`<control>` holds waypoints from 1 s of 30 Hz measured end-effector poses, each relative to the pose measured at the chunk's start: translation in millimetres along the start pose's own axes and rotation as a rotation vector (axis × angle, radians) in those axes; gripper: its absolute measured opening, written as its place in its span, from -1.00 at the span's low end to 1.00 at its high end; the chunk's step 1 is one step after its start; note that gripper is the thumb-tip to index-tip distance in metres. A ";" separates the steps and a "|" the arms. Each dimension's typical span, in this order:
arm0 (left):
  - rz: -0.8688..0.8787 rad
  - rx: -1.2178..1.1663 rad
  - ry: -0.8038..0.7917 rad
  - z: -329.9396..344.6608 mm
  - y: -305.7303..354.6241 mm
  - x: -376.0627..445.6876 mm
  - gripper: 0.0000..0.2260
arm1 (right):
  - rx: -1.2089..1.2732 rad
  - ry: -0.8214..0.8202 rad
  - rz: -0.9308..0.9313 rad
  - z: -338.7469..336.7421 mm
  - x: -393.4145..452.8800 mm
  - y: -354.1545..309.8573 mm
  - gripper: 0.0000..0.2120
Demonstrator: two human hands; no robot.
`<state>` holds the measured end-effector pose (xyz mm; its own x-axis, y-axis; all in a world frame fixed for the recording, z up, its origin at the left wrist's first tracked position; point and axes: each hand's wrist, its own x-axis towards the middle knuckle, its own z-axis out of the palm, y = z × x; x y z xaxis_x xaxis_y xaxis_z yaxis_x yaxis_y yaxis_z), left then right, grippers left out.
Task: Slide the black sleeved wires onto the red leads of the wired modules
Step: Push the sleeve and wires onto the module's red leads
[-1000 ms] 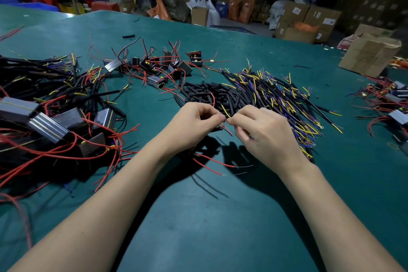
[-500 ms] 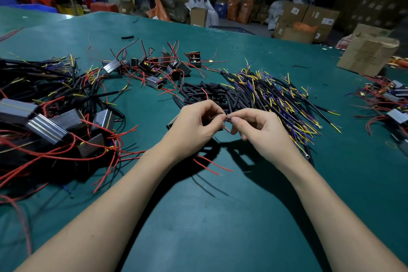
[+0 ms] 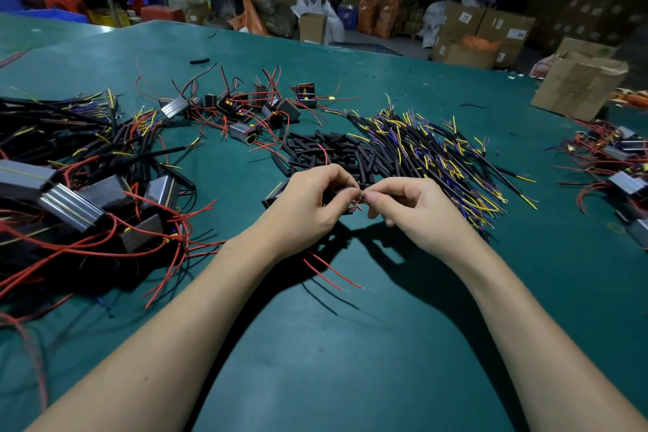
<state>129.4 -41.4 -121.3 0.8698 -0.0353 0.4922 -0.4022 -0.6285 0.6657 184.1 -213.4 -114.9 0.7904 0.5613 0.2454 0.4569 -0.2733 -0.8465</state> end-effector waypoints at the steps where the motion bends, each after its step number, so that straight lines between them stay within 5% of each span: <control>1: -0.002 -0.001 -0.008 -0.7 0.1 0.2 -0.93 | 0.022 -0.014 0.008 -0.5 -0.2 0.0 -0.86; 13: -0.164 -0.034 -0.157 -7.2 2.5 -0.1 -0.91 | 0.162 -0.058 0.113 0.4 -3.1 3.4 -0.83; 30: -0.054 0.053 -0.110 -4.5 5.3 0.0 -0.92 | 0.089 0.033 0.134 6.5 -2.8 -1.0 -0.84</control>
<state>126.0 -41.3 -115.2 0.9169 -0.0836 0.3902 -0.3411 -0.6718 0.6576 178.8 -209.6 -117.8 0.8557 0.4979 0.1413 0.3095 -0.2734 -0.9107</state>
